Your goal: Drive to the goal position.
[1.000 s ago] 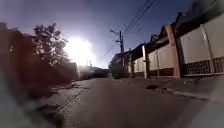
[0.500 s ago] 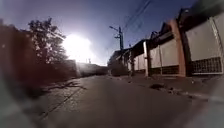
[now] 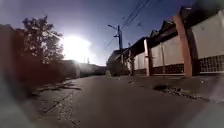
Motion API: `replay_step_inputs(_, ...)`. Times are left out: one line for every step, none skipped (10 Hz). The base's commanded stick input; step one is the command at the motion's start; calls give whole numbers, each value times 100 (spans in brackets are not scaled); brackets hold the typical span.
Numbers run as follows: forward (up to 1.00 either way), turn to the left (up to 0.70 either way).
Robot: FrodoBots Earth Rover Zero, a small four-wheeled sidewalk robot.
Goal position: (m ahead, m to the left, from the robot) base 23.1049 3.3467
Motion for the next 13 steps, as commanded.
replay_step_inputs(100,0)
replay_step_inputs(100,1)
replay_step_inputs(100,4)
replay_step_inputs(100,5)
replay_step_inputs(100,5)
replay_step_inputs(100,5)
replay_step_inputs(100,5)
replay_step_inputs(100,6)
replay_step_inputs(100,0)
replay_step_inputs(100,0)
replay_step_inputs(100,0)
replay_step_inputs(100,0)
replay_step_inputs(100,0)
